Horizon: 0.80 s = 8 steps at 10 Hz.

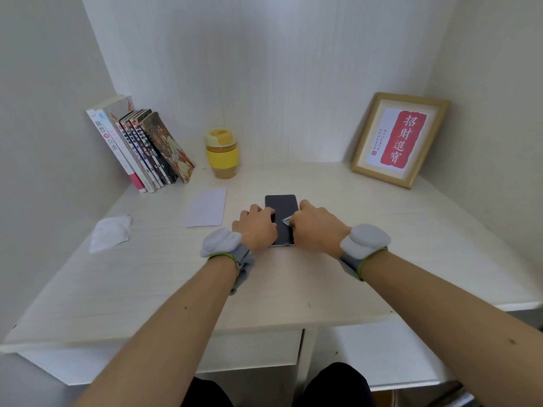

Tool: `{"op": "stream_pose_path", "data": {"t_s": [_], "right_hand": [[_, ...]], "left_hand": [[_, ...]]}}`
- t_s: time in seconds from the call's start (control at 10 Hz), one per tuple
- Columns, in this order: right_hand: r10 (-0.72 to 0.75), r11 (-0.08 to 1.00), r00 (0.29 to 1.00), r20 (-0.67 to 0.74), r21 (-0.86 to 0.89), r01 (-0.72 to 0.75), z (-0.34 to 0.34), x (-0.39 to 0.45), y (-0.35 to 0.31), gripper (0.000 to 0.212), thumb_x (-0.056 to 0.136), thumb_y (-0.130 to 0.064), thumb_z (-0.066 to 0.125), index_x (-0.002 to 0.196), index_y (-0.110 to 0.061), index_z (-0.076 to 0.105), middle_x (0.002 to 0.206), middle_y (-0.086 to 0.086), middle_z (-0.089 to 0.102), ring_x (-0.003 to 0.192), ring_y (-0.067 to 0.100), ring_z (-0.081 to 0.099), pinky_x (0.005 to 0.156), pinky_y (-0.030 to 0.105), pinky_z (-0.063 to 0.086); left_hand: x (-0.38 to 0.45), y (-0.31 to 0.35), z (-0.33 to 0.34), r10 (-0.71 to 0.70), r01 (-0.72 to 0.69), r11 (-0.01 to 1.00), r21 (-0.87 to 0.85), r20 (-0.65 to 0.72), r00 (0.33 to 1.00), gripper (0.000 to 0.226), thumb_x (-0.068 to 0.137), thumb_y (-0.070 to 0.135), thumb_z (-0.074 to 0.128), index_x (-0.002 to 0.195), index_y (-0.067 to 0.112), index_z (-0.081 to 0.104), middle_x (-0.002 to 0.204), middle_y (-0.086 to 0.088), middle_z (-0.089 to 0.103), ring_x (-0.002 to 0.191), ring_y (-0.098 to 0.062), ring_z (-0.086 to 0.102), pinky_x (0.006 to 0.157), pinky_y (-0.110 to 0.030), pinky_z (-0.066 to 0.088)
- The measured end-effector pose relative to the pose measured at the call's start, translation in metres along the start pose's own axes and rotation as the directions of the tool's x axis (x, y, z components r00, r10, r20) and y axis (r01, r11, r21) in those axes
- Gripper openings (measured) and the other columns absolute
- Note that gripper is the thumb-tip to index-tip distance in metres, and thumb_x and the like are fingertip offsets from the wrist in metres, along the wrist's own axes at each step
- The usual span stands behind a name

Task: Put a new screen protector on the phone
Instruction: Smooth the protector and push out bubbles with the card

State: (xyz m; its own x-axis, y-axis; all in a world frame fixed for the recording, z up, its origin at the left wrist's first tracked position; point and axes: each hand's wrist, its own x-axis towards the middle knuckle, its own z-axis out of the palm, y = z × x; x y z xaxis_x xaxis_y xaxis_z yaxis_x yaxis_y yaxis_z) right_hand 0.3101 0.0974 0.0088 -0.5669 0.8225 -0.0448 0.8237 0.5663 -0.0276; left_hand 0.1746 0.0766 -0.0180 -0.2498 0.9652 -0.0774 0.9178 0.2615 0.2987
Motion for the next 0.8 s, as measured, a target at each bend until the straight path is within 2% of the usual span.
{"op": "stream_pose_path", "data": {"t_s": [0.1, 0.2, 0.3, 0.4, 0.5, 0.6, 0.7, 0.8], "right_hand": [[-0.008, 1.000, 1.000, 0.016, 0.027, 0.008, 0.000, -0.007, 0.003, 0.027, 0.096, -0.021, 0.039, 0.103, -0.006, 0.060, 0.096, 0.009, 0.038, 0.079, 0.030, 0.041, 0.072, 0.033, 0.036], [0.021, 0.999, 1.000, 0.008, 0.050, -0.021, 0.002, -0.007, 0.001, 0.023, 0.095, -0.017, 0.041, 0.105, -0.005, 0.059, 0.100, 0.011, 0.038, 0.077, 0.030, 0.041, 0.071, 0.033, 0.036], [0.054, 0.997, 0.999, 0.000, 0.058, -0.053, 0.003, 0.000, -0.001, 0.024, 0.096, -0.016, 0.042, 0.111, -0.006, 0.058, 0.112, 0.014, 0.042, 0.081, 0.033, 0.048, 0.071, 0.033, 0.039], [0.079, 0.996, 0.996, -0.026, 0.051, -0.078, 0.006, 0.003, 0.001, 0.029, 0.099, -0.022, 0.039, 0.116, -0.010, 0.059, 0.112, 0.013, 0.043, 0.082, 0.032, 0.048, 0.070, 0.033, 0.038], [0.094, 0.994, 0.996, -0.013, 0.066, -0.093, 0.008, -0.007, 0.003, 0.029, 0.098, -0.021, 0.037, 0.112, -0.010, 0.059, 0.102, 0.010, 0.038, 0.078, 0.030, 0.043, 0.070, 0.033, 0.038], [0.101, 0.990, 0.995, 0.016, 0.095, -0.102, 0.007, -0.017, 0.001, 0.027, 0.097, -0.019, 0.035, 0.111, -0.010, 0.056, 0.100, 0.008, 0.034, 0.079, 0.030, 0.042, 0.071, 0.033, 0.036], [0.118, 0.988, 0.992, 0.035, 0.098, -0.121, 0.000, -0.010, -0.006, 0.029, 0.095, -0.017, 0.041, 0.121, -0.014, 0.054, 0.115, 0.013, 0.039, 0.087, 0.033, 0.048, 0.073, 0.033, 0.036], [0.155, 0.980, 0.987, 0.038, 0.121, -0.158, -0.001, -0.002, -0.008, 0.028, 0.095, -0.016, 0.042, 0.121, -0.012, 0.054, 0.122, 0.014, 0.039, 0.102, 0.037, 0.054, 0.075, 0.033, 0.037]], "left_hand": [[0.001, -0.001, 0.000, 0.002, -0.002, 1.000, 0.003, 0.001, 1.000, 0.046, 0.100, 0.030, 0.038, 0.145, 0.024, 0.033, 0.146, -0.008, 0.031, 0.131, -0.032, 0.033, 0.104, -0.044, 0.032], [0.001, -0.002, 0.001, 0.003, -0.003, 1.000, 0.003, -0.003, 1.000, 0.046, 0.099, 0.030, 0.039, 0.144, 0.024, 0.034, 0.146, -0.008, 0.032, 0.131, -0.032, 0.033, 0.103, -0.044, 0.033], [0.002, -0.002, 0.001, 0.005, -0.005, 1.000, -0.002, -0.006, 1.000, 0.046, 0.099, 0.030, 0.039, 0.145, 0.025, 0.034, 0.147, -0.008, 0.031, 0.132, -0.032, 0.033, 0.104, -0.044, 0.032], [0.002, -0.004, 0.001, 0.013, -0.013, 1.000, -0.013, -0.001, 1.000, 0.047, 0.099, 0.031, 0.040, 0.145, 0.024, 0.033, 0.148, -0.008, 0.030, 0.133, -0.032, 0.032, 0.106, -0.045, 0.032], [0.003, -0.005, 0.001, 0.020, -0.020, 1.000, -0.017, 0.001, 1.000, 0.047, 0.099, 0.031, 0.040, 0.145, 0.023, 0.033, 0.147, -0.008, 0.031, 0.132, -0.032, 0.033, 0.105, -0.045, 0.033], [0.003, -0.004, 0.002, 0.008, -0.008, 1.000, -0.025, -0.017, 1.000, 0.046, 0.098, 0.029, 0.040, 0.144, 0.024, 0.035, 0.146, -0.008, 0.032, 0.130, -0.031, 0.035, 0.104, -0.043, 0.034], [0.003, -0.003, 0.002, 0.018, -0.018, 0.999, -0.028, -0.023, 1.000, 0.046, 0.098, 0.029, 0.040, 0.144, 0.023, 0.035, 0.146, -0.008, 0.032, 0.130, -0.031, 0.035, 0.104, -0.043, 0.033], [0.004, -0.005, 0.002, 0.024, -0.024, 0.999, -0.030, -0.017, 1.000, 0.047, 0.098, 0.030, 0.041, 0.144, 0.023, 0.035, 0.146, -0.008, 0.032, 0.130, -0.032, 0.036, 0.105, -0.043, 0.034]]}}
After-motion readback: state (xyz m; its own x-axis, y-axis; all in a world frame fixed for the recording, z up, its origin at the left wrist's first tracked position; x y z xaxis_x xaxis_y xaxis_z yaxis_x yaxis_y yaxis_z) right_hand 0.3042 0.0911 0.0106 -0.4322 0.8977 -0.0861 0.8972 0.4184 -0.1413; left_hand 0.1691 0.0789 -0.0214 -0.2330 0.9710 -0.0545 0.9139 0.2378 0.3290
